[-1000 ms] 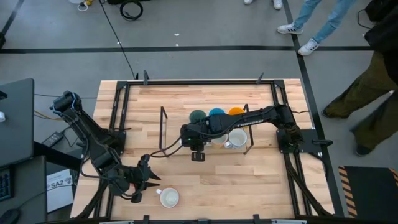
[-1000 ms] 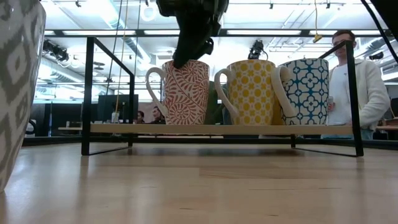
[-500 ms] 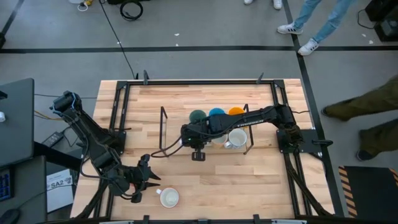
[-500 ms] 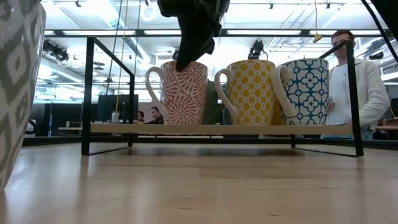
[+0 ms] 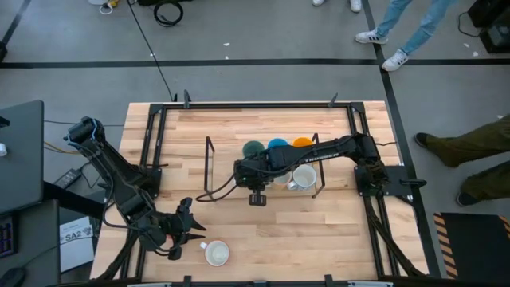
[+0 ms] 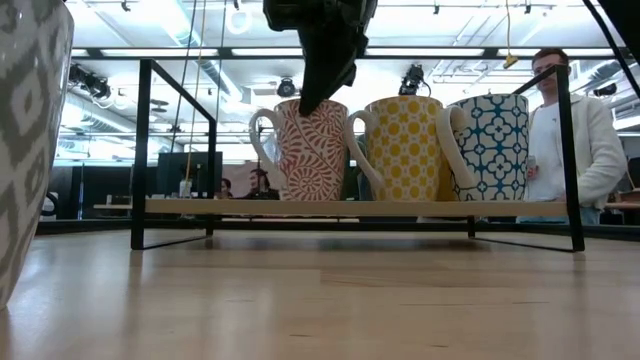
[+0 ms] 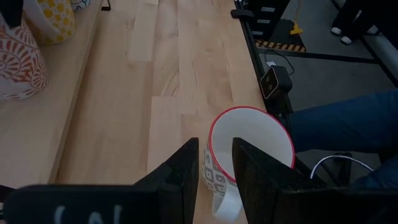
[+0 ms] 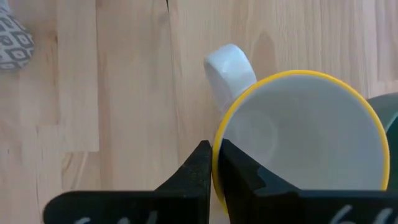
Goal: Place coffee mugs
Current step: Adjust the orange white mug on the shelf, then put the pink mug on the shelf
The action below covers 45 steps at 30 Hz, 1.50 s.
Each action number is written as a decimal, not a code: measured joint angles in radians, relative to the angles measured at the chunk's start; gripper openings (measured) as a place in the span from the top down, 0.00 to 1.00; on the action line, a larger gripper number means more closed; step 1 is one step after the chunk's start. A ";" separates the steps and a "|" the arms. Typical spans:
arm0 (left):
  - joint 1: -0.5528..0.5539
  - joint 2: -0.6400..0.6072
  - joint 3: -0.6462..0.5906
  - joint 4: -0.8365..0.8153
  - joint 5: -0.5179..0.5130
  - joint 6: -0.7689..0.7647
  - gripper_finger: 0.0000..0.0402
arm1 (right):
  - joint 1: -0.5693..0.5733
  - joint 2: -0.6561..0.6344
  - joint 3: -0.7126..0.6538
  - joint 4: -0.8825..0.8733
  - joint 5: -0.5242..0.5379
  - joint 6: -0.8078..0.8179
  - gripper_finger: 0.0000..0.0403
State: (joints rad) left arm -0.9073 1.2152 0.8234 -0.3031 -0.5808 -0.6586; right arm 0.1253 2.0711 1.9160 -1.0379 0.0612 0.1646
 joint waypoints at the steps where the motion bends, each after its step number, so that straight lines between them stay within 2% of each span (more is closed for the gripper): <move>1: 0.000 0.000 0.000 0.000 0.000 0.000 0.74 | 0.000 -0.001 0.000 -0.004 0.000 0.000 0.93; 13: 0.000 0.000 0.000 0.000 0.000 0.000 0.74 | -0.001 0.003 -0.004 -0.016 -0.066 0.004 0.83; 22: 0.000 0.000 0.000 0.000 0.000 0.000 0.74 | 0.000 0.003 -0.004 -0.011 -0.061 0.001 0.73; 36: 0.000 -0.039 0.022 -0.016 0.001 0.008 0.74 | -0.002 -0.054 0.028 -0.012 -0.052 -0.006 0.73; 40: 0.000 -0.072 0.098 -0.129 0.004 0.016 0.74 | 0.004 -0.090 0.042 -0.025 -0.053 -0.011 0.73; 45: 0.001 -0.086 0.259 -0.457 0.034 -0.007 0.74 | 0.035 -0.146 0.042 -0.039 -0.052 -0.012 0.73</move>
State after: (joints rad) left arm -0.9062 1.1294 1.0828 -0.7597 -0.5472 -0.6657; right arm 0.1599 1.9247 1.9583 -1.0767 0.0089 0.1529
